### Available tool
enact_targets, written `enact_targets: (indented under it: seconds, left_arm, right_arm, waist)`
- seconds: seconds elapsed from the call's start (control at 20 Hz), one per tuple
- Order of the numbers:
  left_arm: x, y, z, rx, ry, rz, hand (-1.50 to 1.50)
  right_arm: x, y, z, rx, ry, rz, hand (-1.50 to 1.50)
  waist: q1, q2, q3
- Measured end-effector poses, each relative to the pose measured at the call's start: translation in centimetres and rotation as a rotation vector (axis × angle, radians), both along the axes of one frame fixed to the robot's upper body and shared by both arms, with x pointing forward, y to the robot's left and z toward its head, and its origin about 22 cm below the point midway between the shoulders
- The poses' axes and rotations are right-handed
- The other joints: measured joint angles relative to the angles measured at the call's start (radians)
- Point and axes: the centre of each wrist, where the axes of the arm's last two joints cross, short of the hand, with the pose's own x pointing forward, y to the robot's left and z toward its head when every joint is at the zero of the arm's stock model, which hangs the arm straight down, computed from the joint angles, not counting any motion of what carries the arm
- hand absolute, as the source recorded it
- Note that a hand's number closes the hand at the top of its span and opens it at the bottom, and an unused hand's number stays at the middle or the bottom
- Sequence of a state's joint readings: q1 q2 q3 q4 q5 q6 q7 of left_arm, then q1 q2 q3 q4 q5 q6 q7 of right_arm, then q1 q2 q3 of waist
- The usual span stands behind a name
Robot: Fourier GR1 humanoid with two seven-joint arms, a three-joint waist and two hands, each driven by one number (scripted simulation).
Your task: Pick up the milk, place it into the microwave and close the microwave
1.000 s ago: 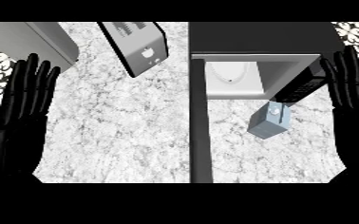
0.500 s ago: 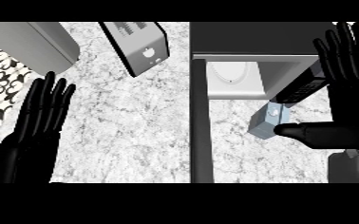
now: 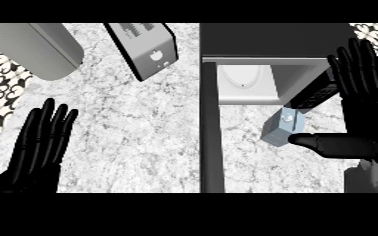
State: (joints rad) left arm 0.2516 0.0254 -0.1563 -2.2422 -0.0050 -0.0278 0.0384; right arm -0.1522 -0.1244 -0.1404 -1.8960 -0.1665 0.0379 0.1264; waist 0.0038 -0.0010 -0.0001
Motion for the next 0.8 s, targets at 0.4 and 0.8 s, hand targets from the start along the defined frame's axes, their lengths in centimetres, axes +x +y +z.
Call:
enact_targets:
  seconds: [0.4, 0.8]
  left_arm:
    - [-1.7, 0.0, -0.1, -0.003, 0.003, -0.014, -1.50]
    - [-3.1, 0.3, 0.5, -0.013, 0.007, -0.023, -1.50]
  right_arm:
    - [-0.4, -0.4, -5.5, -0.028, 0.070, -0.027, -1.50]
    - [-1.0, -2.4, -11.0, -0.055, 0.129, -0.073, -1.50]
  waist:
    - [0.001, 0.001, 0.000]
    - [0.001, 0.001, 0.000]
